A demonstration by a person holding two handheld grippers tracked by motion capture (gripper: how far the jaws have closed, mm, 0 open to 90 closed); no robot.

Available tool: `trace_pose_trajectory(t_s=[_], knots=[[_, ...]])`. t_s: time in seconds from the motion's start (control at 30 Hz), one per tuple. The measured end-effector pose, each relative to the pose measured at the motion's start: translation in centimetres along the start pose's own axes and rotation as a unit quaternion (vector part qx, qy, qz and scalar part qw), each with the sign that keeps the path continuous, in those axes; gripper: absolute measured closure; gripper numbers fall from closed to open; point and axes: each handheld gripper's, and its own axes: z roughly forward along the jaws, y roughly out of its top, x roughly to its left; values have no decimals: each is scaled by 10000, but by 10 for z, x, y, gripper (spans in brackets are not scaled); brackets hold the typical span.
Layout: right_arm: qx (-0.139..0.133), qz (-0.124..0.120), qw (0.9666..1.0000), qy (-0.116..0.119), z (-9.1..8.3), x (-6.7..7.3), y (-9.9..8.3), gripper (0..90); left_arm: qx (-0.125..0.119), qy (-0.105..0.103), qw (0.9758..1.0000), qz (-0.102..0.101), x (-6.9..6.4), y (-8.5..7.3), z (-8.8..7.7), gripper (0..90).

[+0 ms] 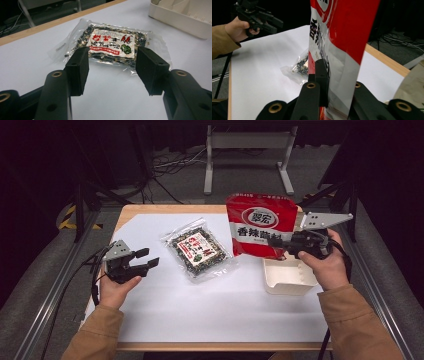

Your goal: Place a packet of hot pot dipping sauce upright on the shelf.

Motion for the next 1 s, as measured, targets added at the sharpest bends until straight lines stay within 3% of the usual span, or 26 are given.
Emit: trace_pose_trajectory(t_s=[0.4, 1.0], knots=[[-115, 141, 9992, -350, -11, -29, -10, 857, 90, 62, 9999, -127, 6, -6, 4, 452], [-215, 328, 9961, -791, -23, -67, -29, 857, 174, 31, 9998, -120, 7, -8, 6, 452]])
